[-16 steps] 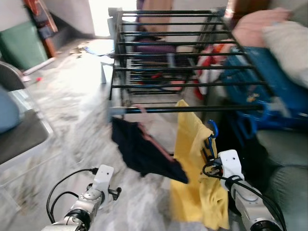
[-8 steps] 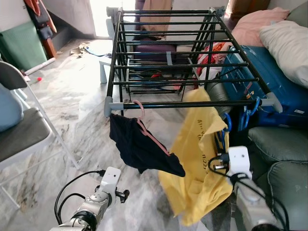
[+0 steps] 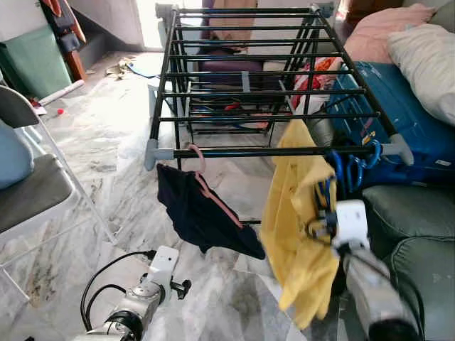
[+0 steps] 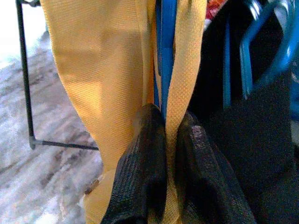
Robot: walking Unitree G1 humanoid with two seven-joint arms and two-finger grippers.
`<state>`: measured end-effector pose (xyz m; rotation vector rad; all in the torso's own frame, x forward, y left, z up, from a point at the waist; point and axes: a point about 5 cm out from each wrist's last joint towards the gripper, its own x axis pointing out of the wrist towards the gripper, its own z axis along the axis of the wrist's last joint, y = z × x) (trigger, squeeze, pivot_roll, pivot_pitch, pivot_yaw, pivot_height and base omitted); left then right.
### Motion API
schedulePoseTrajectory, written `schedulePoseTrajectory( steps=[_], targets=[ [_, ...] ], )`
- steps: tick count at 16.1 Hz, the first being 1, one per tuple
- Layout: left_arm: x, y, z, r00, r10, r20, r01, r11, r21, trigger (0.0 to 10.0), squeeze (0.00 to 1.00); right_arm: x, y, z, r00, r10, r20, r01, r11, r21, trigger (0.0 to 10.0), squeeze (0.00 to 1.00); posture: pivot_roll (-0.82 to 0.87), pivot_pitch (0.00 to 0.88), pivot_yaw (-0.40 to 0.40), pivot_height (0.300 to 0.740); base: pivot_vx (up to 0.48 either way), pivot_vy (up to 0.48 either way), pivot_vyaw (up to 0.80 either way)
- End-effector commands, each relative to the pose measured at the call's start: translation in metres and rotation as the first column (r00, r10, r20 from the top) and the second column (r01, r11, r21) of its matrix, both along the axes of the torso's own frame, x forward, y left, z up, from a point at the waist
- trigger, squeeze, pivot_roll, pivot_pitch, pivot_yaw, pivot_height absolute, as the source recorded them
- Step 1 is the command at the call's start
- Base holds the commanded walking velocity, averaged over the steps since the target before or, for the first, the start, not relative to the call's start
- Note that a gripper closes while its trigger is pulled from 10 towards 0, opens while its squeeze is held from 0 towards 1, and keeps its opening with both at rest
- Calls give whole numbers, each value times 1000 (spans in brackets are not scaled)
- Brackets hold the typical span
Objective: Hang hanger
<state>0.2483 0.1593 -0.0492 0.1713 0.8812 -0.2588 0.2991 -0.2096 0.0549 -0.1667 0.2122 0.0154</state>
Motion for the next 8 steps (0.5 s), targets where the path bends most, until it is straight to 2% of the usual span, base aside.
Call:
schedulePoseTrajectory(
  steps=[1,4,8],
  targets=[
    [1,1,1,1000,-14,2,14,1000,14,10000,0,13,4,19,998,31,51,-31,1000,-1,10000,0,-55,0,-3,740,0,0,0],
    [-1,1,-1,1000,-6,-4,7,1000,13,10000,0,26,11,32,998,45,51,-49,996,79,10000,0,-51,0,-10,740,0,0,0],
    [-3,2,-2,1000,-7,-11,7,1000,16,10000,0,38,24,37,993,114,-23,-111,989,101,10000,0,-54,0,-12,740,0,0,0]
  ],
)
